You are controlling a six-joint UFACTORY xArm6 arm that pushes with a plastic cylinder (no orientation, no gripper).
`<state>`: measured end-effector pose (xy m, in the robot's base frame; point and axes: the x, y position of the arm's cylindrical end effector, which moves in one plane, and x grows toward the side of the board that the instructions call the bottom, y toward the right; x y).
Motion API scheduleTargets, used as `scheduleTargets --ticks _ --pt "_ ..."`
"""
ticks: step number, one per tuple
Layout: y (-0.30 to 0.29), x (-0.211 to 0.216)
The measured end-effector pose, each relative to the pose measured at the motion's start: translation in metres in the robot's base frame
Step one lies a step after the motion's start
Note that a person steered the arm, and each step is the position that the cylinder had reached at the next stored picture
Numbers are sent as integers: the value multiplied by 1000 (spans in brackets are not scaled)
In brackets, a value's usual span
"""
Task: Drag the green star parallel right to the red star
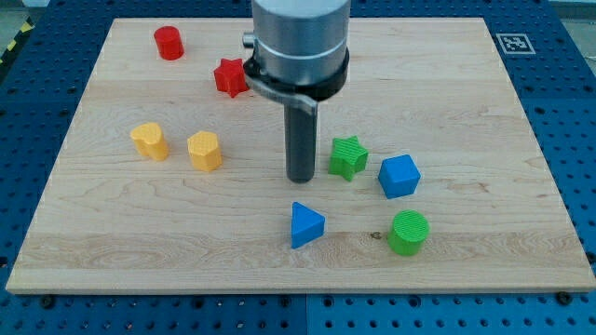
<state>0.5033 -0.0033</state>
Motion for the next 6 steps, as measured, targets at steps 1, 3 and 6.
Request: scheduleTargets --ticks 1,3,6 --pt "27 13" --pt "71 -97" --pt "106 -92"
